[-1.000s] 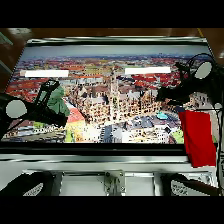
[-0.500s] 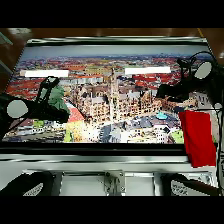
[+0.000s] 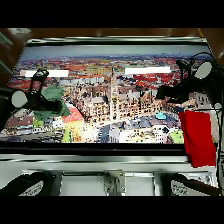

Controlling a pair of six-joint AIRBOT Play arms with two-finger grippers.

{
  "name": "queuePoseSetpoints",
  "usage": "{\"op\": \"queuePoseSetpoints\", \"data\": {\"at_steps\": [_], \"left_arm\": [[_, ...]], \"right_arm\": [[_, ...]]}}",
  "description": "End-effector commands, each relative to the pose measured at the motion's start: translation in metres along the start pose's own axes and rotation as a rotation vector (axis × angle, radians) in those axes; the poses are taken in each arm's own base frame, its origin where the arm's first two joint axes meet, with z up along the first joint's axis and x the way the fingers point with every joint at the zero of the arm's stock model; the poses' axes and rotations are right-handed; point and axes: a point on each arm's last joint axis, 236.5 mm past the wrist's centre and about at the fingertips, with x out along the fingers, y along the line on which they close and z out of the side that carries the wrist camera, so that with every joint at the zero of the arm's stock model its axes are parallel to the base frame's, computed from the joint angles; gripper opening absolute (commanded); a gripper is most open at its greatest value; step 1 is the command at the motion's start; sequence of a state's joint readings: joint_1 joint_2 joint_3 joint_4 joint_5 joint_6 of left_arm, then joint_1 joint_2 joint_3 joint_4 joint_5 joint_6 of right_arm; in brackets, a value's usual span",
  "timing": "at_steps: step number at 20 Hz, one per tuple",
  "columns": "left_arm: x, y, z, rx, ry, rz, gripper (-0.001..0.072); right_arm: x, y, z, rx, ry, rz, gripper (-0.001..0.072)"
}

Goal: Fold the shirts.

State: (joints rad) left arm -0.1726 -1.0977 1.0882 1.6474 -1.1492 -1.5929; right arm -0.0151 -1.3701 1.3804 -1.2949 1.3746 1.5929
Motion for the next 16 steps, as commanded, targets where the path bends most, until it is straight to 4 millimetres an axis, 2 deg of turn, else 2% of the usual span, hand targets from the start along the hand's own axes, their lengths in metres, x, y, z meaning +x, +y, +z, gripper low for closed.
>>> {"op": "queuePoseSetpoints", "data": {"at_steps": [1,2,3,5,7,11,13,14,15,16], "left_arm": [[0.025,0.101,0.015,-0.182,0.031,0.135,0.0706],[0.041,0.120,0.011,-0.270,0.065,0.112,0.0706],[0.058,0.129,0.006,-0.349,0.099,0.072,0.0705],[0.094,0.132,-0.015,-0.456,0.197,-0.001,0.0706],[0.123,0.132,-0.029,-0.474,0.264,-0.012,0.0706],[0.159,0.121,-0.014,-0.498,0.211,-0.050,0.0705],[0.170,0.110,-0.011,-0.522,0.211,-0.085,0.0670],[0.170,0.106,-0.010,-0.534,0.212,-0.103,0.0306],[0.166,0.100,-0.007,-0.510,0.211,-0.132,0.0050],[0.158,0.096,0.001,-0.484,0.196,-0.156,0.0045]], "right_arm": [[0.000,0.002,0.000,0.012,0.000,0.006,0.0684],[0.000,0.002,0.001,0.012,-0.004,0.006,0.0684],[0.000,0.002,0.002,0.013,-0.009,0.006,0.0684],[0.000,0.002,0.005,0.013,-0.022,0.006,0.0683],[0.000,0.002,0.007,0.012,-0.029,0.006,0.0683],[0.000,0.001,0.008,0.013,-0.035,0.006,0.0683],[0.000,0.001,0.009,0.013,-0.036,0.006,0.0683],[0.000,0.001,0.009,0.013,-0.036,0.006,0.0683],[0.000,0.001,0.009,0.013,-0.036,0.006,0.0683],[0.000,0.001,0.009,0.012,-0.036,0.005,0.0683]]}}
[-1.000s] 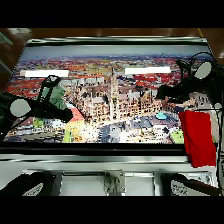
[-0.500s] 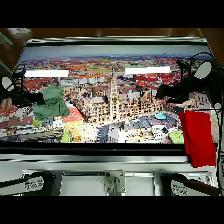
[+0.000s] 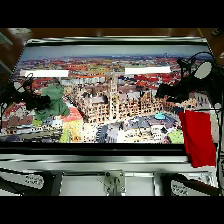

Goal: Fold the shirts.

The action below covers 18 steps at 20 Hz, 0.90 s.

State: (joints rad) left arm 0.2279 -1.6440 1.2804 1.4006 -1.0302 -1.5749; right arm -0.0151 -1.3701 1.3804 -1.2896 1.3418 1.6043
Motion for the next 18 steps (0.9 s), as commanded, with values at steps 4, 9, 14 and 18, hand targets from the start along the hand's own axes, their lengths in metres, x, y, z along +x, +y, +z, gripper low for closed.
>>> {"op": "queuePoseSetpoints", "data": {"at_steps": [4,9,14,18], "left_arm": [[-0.106,-0.069,0.038,0.191,-0.228,-0.118,0.0044],[-0.312,-0.184,-0.003,0.426,-0.657,-0.299,0.0044],[-0.381,-0.279,-0.107,0.581,-0.685,-0.590,0.0044],[-0.333,-0.356,-0.166,0.666,-0.552,-0.732,0.0044]], "right_arm": [[0.000,-0.002,0.002,-0.091,-0.009,-0.011,0.0682],[-0.055,0.004,0.033,-0.186,-0.170,-0.059,0.0682],[-0.142,0.030,0.025,-0.229,-0.340,-0.043,0.0682],[-0.156,0.030,-0.016,-0.229,-0.252,-0.047,0.0682]]}}
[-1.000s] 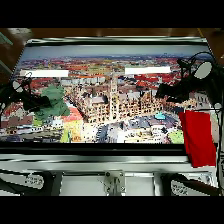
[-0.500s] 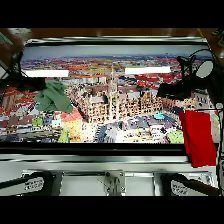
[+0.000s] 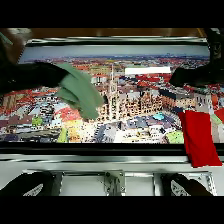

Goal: Fold the shirts.

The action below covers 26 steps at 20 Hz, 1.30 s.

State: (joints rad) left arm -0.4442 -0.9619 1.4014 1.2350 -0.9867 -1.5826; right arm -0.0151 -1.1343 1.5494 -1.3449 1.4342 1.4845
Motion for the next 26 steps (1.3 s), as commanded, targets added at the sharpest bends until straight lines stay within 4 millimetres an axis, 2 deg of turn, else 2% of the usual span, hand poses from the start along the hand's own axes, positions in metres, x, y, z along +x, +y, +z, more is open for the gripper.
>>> {"op": "queuePoseSetpoints", "data": {"at_steps": [1,3,6,7,8,10,14,16,17,19,21,24,26], "left_arm": [[0.051,-0.066,-0.043,-0.032,0.065,-0.146,0.0044],[0.105,-0.076,-0.093,-0.053,0.171,-0.152,0.0044],[0.177,-0.070,-0.171,-0.095,0.368,-0.117,0.0051],[0.191,-0.062,-0.190,-0.130,0.425,-0.103,0.0265],[0.197,-0.051,-0.204,-0.162,0.489,-0.083,0.0709],[0.185,-0.011,-0.213,-0.203,0.630,-0.022,0.0700],[0.127,0.088,-0.199,-0.276,0.740,0.070,0.0700],[0.106,0.120,-0.212,-0.374,0.773,0.115,0.0700],[0.099,0.127,-0.228,-0.410,0.796,0.117,0.0700],[0.101,0.119,-0.265,-0.514,0.827,0.077,0.0700],[0.122,0.096,-0.289,-0.610,0.782,-0.013,0.0701],[0.155,0.078,-0.299,-0.708,0.673,-0.046,0.0700],[0.171,0.065,-0.304,-0.728,0.666,-0.062,0.0700]], "right_arm": [[-0.022,0.005,-0.029,0.006,0.082,-0.002,0.0682],[-0.015,-0.003,-0.039,0.014,0.124,-0.030,0.0682],[0.007,-0.017,-0.050,0.032,0.155,-0.068,0.0682],[0.017,-0.019,-0.056,0.041,0.168,-0.069,0.0682],[0.028,-0.021,-0.063,0.048,0.183,-0.067,0.0682],[0.048,-0.029,-0.077,0.057,0.209,-0.083,0.0683],[0.064,-0.050,-0.095,0.095,0.241,-0.110,0.0682],[0.065,-0.069,-0.109,0.176,0.267,-0.113,0.0683],[0.068,-0.074,-0.119,0.229,0.284,-0.083,0.0682],[0.079,-0.069,-0.138,0.333,0.304,0.044,0.0683],[0.093,-0.056,-0.157,0.409,0.324,0.159,0.0683],[0.115,-0.045,-0.189,0.455,0.374,0.197,0.0683],[0.125,-0.039,-0.198,0.470,0.379,0.204,0.0683]]}}
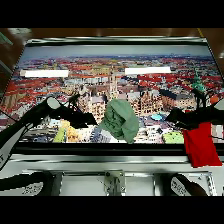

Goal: Fold the shirts.

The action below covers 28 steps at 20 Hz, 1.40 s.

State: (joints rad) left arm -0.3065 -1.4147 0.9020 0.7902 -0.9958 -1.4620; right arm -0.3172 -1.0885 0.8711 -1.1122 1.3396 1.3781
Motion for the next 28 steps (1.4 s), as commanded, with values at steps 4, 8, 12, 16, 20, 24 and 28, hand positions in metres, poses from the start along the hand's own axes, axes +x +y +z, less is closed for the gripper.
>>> {"op": "queuePoseSetpoints", "data": {"at_steps": [4,8,12,16,20,24,28], "left_arm": [[0.052,-0.007,0.007,-0.090,-0.058,-0.052,0.0699],[0.065,0.000,0.013,-0.133,-0.063,-0.048,0.0698],[0.070,-0.008,0.034,-0.145,-0.090,-0.069,0.0543],[0.069,-0.017,0.043,-0.111,-0.098,-0.089,0.0048],[0.068,-0.022,0.027,-0.031,-0.036,-0.105,0.0044],[0.059,-0.030,0.029,-0.002,-0.055,-0.111,0.0044],[0.029,-0.034,0.039,0.092,-0.118,-0.078,0.0043]], "right_arm": [[0.025,0.012,-0.005,0.067,-0.023,0.105,0.0683],[0.024,0.024,-0.001,0.078,-0.037,0.159,0.0683],[0.031,0.040,-0.002,0.036,-0.027,0.167,0.0683],[0.066,0.068,-0.017,-0.044,0.065,0.165,0.0683],[0.100,0.099,-0.032,-0.121,0.126,0.186,0.0683],[0.134,0.121,-0.038,-0.125,0.143,0.201,0.0681],[0.142,0.127,-0.043,-0.142,0.158,0.201,0.0058]]}}
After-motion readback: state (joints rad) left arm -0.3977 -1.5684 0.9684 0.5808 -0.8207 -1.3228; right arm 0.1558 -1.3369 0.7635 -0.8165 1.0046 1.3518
